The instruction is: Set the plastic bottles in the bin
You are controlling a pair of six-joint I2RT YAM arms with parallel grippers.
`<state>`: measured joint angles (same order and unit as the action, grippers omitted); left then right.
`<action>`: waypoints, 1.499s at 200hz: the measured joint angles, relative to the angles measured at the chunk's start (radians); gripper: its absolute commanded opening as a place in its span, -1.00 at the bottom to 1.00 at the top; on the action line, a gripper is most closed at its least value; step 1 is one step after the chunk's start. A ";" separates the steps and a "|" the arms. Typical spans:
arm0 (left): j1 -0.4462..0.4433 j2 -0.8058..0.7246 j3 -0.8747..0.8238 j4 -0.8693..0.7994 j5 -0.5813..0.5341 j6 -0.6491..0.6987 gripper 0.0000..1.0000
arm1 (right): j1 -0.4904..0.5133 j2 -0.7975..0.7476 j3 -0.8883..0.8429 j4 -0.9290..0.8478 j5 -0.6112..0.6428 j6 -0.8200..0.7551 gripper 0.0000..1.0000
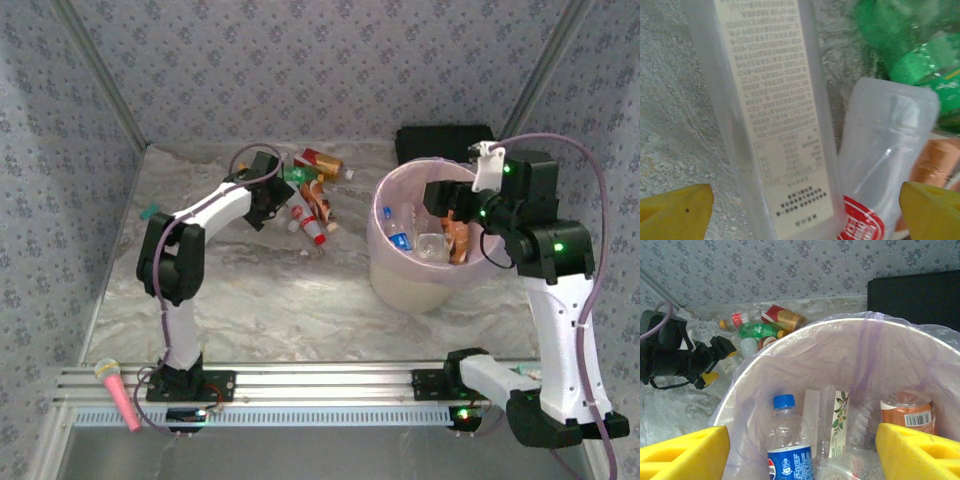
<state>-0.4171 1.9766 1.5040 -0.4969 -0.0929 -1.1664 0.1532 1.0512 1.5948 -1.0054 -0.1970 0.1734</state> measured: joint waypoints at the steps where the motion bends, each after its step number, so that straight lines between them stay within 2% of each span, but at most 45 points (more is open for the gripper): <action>1: 0.000 0.003 0.002 -0.003 -0.001 0.000 0.91 | 0.000 -0.001 -0.001 -0.001 0.001 0.000 0.56; 38: 0.000 0.045 0.014 -0.055 -0.002 0.003 0.88 | -0.008 -0.019 -0.013 -0.010 0.014 -0.010 0.56; 117: 0.007 0.062 -0.002 -0.070 -0.005 -0.021 0.53 | -0.016 -0.023 -0.026 -0.010 0.018 -0.011 0.56; 148: 0.013 0.062 -0.034 -0.045 -0.002 -0.029 0.50 | -0.017 -0.023 -0.026 -0.009 0.018 -0.014 0.56; 170: 0.018 0.062 -0.053 -0.032 0.002 -0.033 0.31 | -0.017 -0.023 -0.026 -0.009 0.018 -0.014 0.56; 216: 0.022 0.049 -0.075 -0.016 -0.003 -0.039 0.20 | -0.017 -0.019 -0.026 -0.009 0.017 -0.014 0.56; 231: 0.023 0.029 -0.099 -0.023 -0.010 -0.035 0.16 | -0.017 -0.016 -0.026 -0.008 0.014 -0.013 0.56; 255: 0.024 -0.029 -0.149 -0.022 -0.029 -0.017 -0.02 | -0.017 -0.011 -0.025 -0.007 -0.010 -0.009 0.55; 283: 0.024 -0.204 -0.269 0.033 -0.036 0.051 -0.23 | -0.014 -0.003 -0.018 0.017 -0.065 0.005 0.55; 300: 0.024 -0.319 -0.311 0.063 -0.034 0.127 -0.44 | 0.005 0.004 -0.016 0.045 -0.109 0.023 0.55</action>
<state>-0.3927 1.6577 1.1934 -0.4343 -0.1272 -1.0397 0.1577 1.0554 1.5784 -0.9604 -0.3065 0.1963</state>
